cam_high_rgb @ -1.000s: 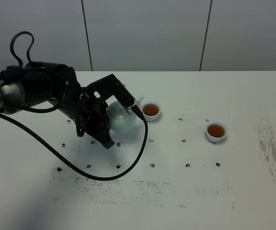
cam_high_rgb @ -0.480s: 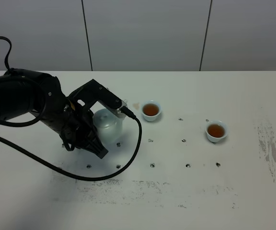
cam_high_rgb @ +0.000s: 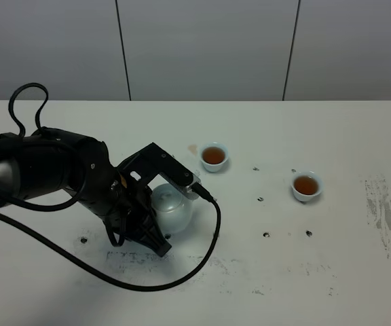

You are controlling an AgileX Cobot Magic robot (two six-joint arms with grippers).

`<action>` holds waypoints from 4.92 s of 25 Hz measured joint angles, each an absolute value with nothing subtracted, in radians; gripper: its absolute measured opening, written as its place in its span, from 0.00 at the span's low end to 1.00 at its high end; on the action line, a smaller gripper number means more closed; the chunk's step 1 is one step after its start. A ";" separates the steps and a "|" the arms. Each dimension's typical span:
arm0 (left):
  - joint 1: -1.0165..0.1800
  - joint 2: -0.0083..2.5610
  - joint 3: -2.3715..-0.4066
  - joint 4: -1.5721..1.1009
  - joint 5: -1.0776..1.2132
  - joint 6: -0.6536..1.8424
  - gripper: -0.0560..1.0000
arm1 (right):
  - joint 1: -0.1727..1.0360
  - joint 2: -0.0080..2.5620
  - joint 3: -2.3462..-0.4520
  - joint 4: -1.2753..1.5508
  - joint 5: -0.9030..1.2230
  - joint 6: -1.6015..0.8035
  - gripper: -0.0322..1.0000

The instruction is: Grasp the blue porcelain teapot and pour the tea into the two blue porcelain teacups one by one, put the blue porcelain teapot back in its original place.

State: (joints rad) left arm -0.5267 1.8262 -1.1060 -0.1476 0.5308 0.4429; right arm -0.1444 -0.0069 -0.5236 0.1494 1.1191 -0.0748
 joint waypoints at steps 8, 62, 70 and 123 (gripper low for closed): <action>-0.540 1.826 -0.998 -0.141 0.454 0.438 0.15 | -0.144 -0.007 -0.524 0.199 1.116 -0.075 0.41; -0.539 1.737 -0.969 -0.118 0.410 0.366 0.56 | -0.144 -0.007 -0.524 0.224 1.113 -0.075 0.41; -0.521 1.480 -0.969 -0.107 0.564 0.278 0.56 | -0.144 -0.007 -0.524 0.224 1.111 -0.075 0.41; -0.031 0.073 -0.458 -0.092 1.067 0.143 0.54 | -0.144 -0.007 -0.524 0.227 1.111 -0.075 0.41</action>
State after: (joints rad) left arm -0.0314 0.0733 -0.4583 -0.0922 1.0671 0.1432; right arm -0.1444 -0.0069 -0.5236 0.2268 1.1107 -0.0748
